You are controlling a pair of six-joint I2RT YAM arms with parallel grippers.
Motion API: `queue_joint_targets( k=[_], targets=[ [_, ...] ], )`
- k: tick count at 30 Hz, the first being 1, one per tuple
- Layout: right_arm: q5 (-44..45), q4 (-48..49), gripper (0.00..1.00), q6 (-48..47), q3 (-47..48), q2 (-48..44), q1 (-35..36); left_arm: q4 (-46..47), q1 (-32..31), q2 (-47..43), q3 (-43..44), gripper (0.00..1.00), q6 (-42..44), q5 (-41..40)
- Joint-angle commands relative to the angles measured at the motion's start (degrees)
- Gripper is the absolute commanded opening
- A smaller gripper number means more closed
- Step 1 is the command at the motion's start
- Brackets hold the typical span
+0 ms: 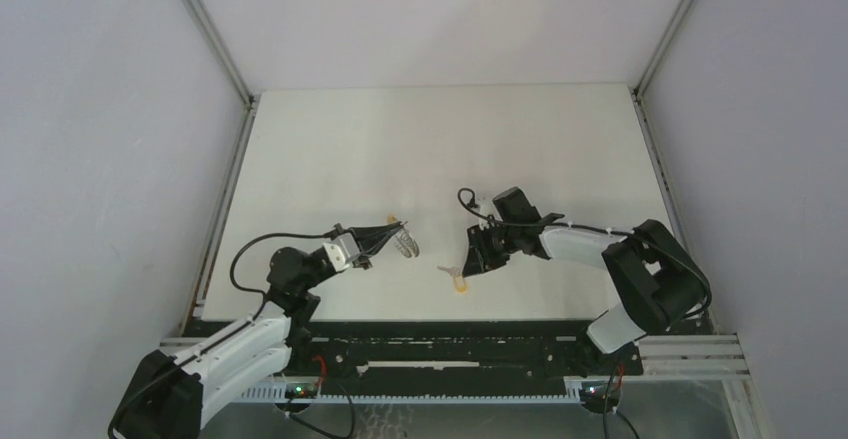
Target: Put the keys on the keyring
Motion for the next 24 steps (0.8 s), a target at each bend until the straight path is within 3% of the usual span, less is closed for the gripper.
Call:
queue_joint_targets(
  k=[1, 15, 24],
  targets=[
    [-4.6, 5.8, 0.27, 2.7, 1.0, 2.1, -1.0, 2.6, 0.2, -0.3, 0.4, 0.00, 0.7, 0.4],
    [-7.2, 8.5, 0.19, 2.7, 1.0, 8.7, -2.5, 2.9, 0.2, -0.5, 0.5, 0.00, 0.5, 0.9],
    [-9.6, 7.6, 0.18, 2.1, -0.4, 7.9, -2.6, 3.5, 0.3, -0.1, 0.6, 0.00, 0.2, 1.4]
  ],
)
